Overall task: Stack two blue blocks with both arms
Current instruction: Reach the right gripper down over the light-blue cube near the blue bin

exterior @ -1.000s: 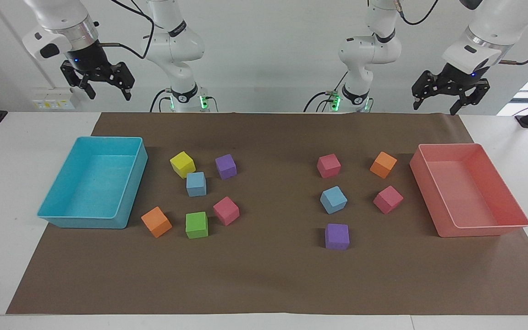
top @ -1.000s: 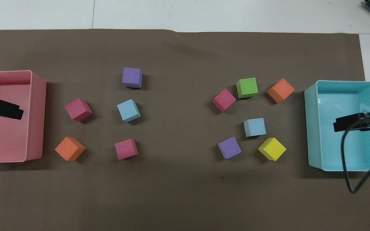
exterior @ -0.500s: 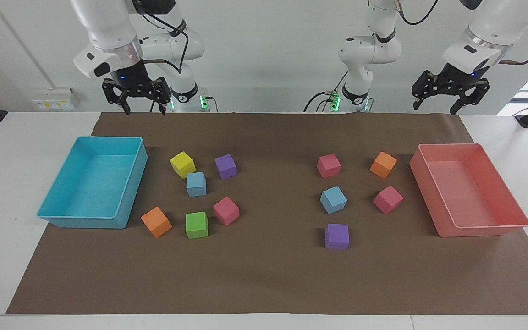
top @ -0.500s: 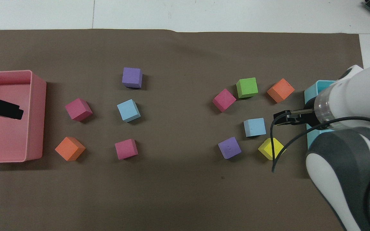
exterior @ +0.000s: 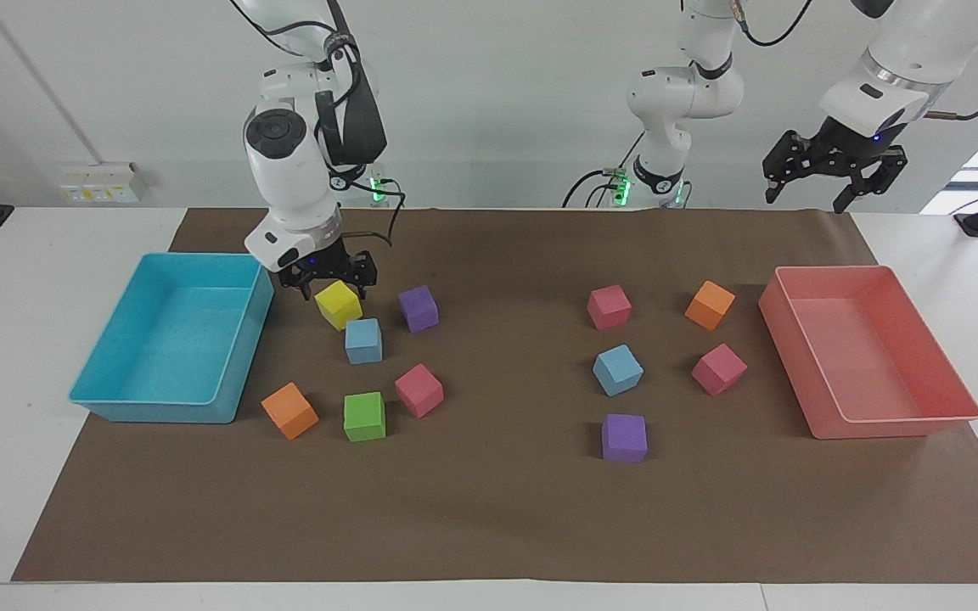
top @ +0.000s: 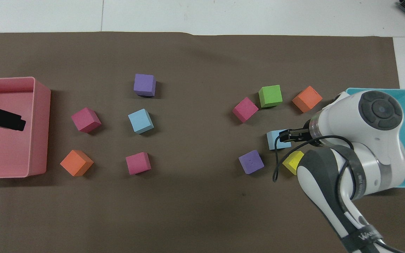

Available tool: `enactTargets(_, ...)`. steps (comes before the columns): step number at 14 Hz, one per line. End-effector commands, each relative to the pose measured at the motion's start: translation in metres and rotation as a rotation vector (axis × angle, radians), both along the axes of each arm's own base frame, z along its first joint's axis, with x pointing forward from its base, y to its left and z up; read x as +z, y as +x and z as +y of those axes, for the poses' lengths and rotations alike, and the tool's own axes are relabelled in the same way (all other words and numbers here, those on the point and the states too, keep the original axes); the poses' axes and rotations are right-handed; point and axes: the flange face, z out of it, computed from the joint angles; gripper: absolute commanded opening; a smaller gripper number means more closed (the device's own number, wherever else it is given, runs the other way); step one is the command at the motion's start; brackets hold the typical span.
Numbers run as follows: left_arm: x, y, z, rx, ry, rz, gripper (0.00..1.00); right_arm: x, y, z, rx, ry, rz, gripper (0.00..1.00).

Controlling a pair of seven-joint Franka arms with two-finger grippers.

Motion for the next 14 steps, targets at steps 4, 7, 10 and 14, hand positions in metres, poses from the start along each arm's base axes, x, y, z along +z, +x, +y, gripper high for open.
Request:
enactTargets(4, 0.001, -0.008, 0.004, -0.004, 0.007, 0.002, 1.0, -0.048, 0.004, 0.004, -0.086, 0.031, -0.014, 1.0)
enactTargets(7, 0.001, -0.008, 0.004, -0.004, 0.007, 0.002, 1.0, -0.068, 0.011, 0.007, -0.11, 0.058, -0.02, 1.0)
enactTargets(10, 0.001, -0.008, 0.005, -0.002, 0.007, 0.002, 1.0, -0.081, 0.012, 0.015, -0.096, 0.06, -0.032, 1.0)
enactTargets(14, 0.001, -0.008, 0.005, -0.002, 0.007, 0.002, 1.0, -0.093, 0.009, 0.022, -0.051, 0.059, -0.036, 1.0)
